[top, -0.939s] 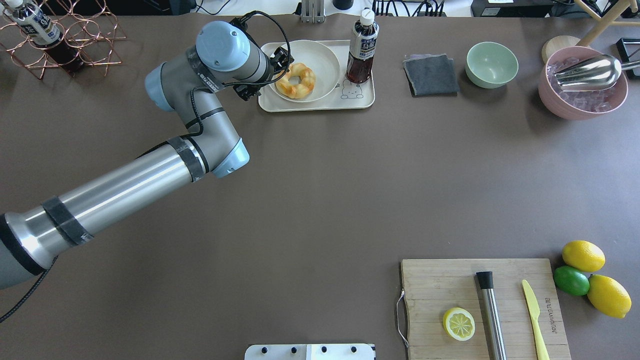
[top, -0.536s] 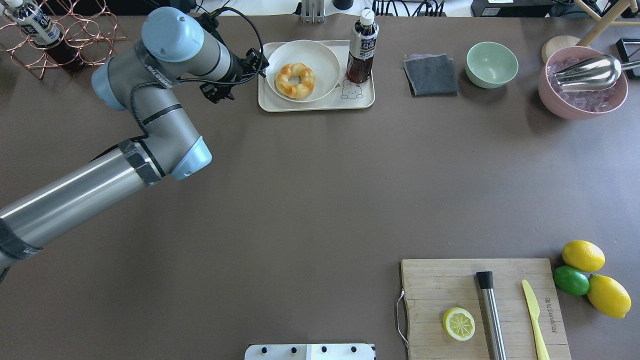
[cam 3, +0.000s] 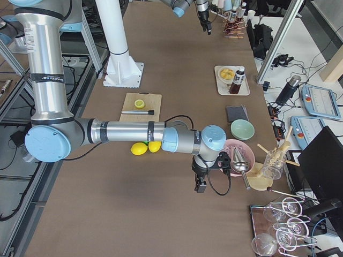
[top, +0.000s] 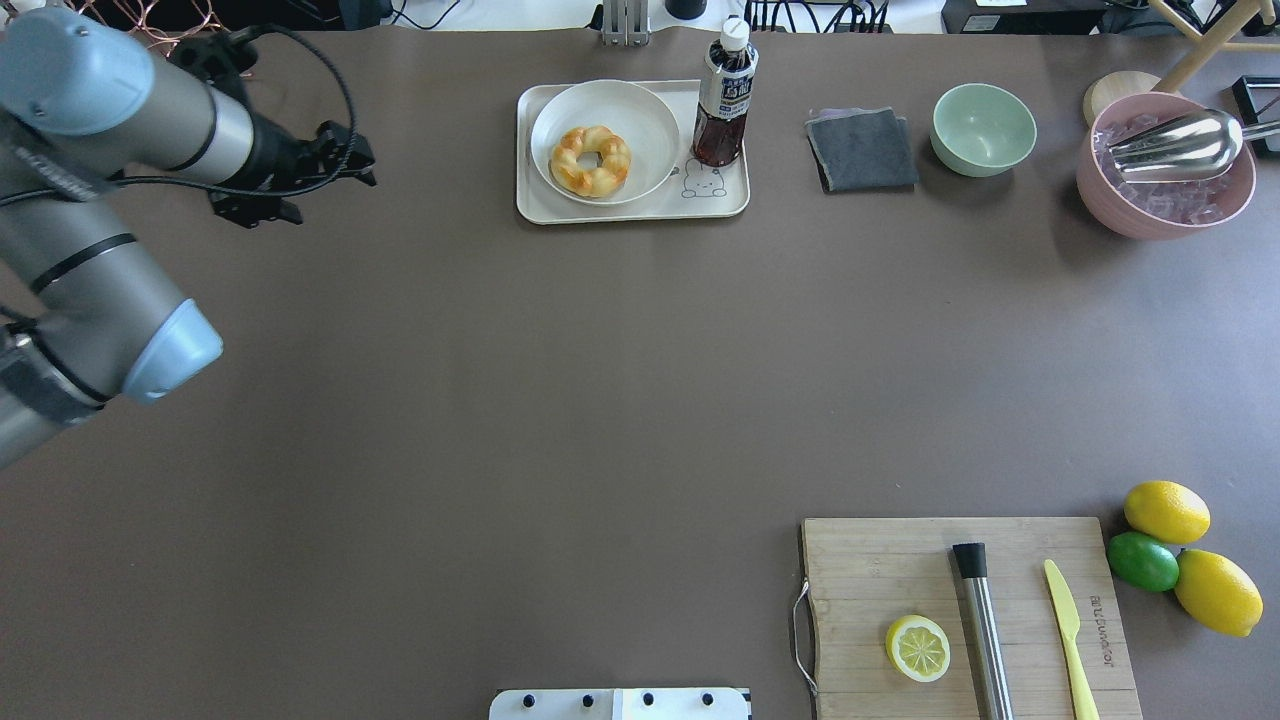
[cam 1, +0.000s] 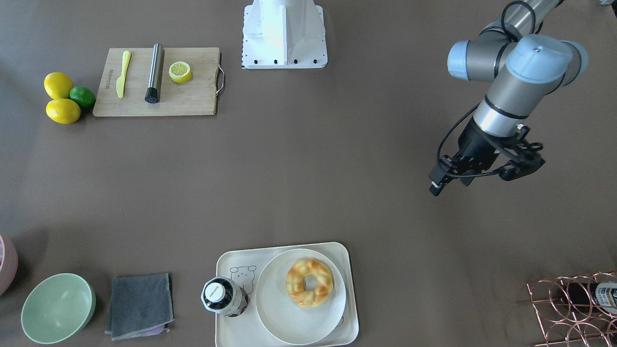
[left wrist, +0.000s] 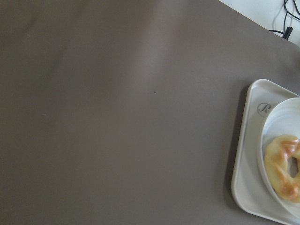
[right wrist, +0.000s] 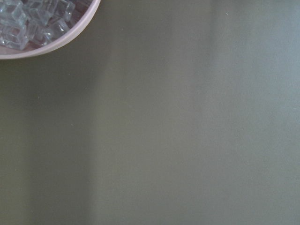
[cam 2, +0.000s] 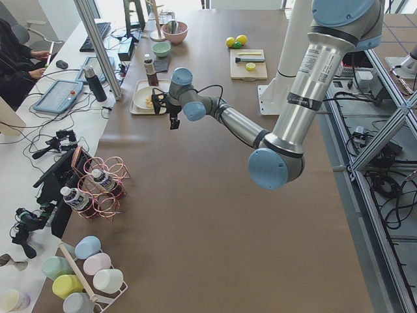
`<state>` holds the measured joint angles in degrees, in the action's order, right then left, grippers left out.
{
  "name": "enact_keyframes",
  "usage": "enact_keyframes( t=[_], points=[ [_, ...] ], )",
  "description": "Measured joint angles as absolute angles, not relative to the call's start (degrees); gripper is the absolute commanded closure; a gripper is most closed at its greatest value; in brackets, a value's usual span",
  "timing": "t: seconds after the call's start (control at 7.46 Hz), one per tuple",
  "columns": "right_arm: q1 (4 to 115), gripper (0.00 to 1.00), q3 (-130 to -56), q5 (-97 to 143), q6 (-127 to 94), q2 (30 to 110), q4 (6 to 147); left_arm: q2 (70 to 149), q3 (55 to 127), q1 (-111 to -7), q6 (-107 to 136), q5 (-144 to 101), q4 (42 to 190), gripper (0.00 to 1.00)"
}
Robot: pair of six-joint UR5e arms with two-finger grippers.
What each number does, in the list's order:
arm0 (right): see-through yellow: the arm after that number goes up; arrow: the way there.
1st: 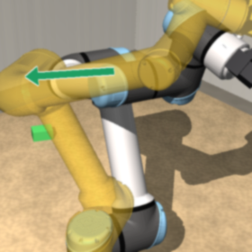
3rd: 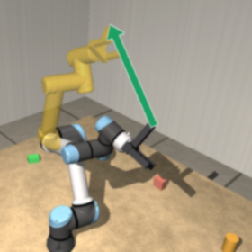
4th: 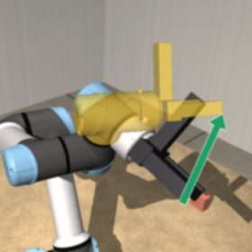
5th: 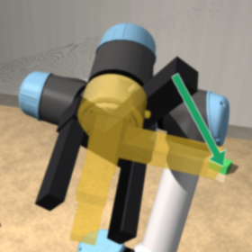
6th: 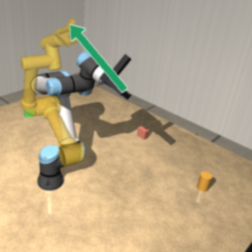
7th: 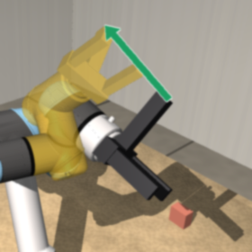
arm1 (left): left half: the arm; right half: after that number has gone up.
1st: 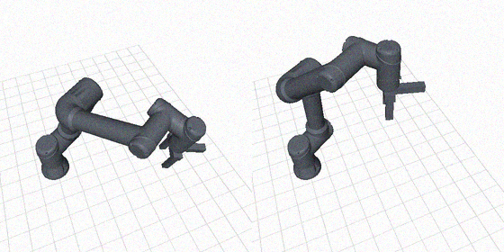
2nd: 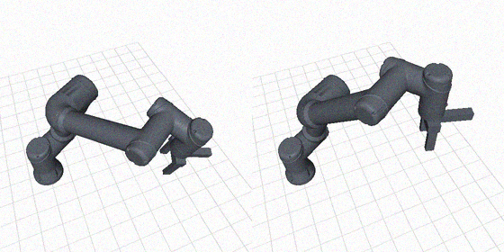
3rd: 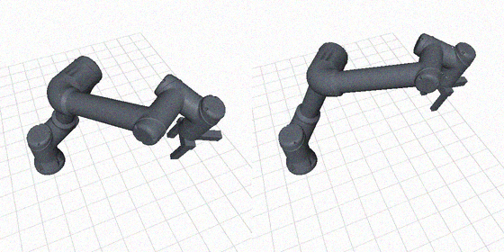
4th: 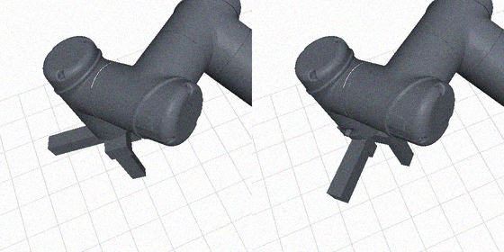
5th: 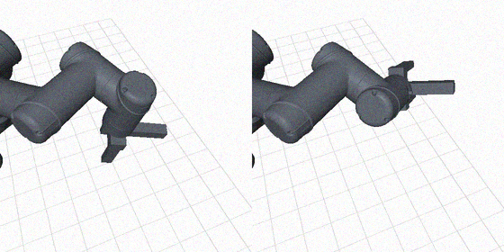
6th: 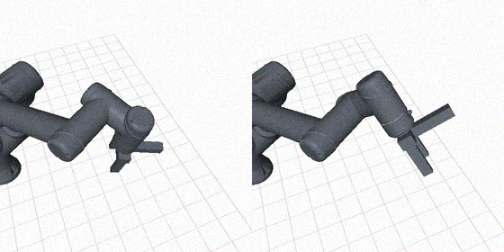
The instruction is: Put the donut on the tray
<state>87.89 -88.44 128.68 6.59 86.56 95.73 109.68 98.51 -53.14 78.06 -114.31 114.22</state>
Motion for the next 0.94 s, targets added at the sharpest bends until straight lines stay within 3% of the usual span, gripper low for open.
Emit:
enact_keyframes(
  t=[0.4,0.94],
  points=[
    [87.89,0.00,-88.03,129.04,6.31,86.44,95.48,94.48,105.50,-62.88,57.60,-119.72,111.86,0.02],
    [87.89,0.00,-87.90,129.01,6.33,86.54,95.37,86.96,97.78,-83.29,19.63,-126.58,108.65,0.02]
  ],
)
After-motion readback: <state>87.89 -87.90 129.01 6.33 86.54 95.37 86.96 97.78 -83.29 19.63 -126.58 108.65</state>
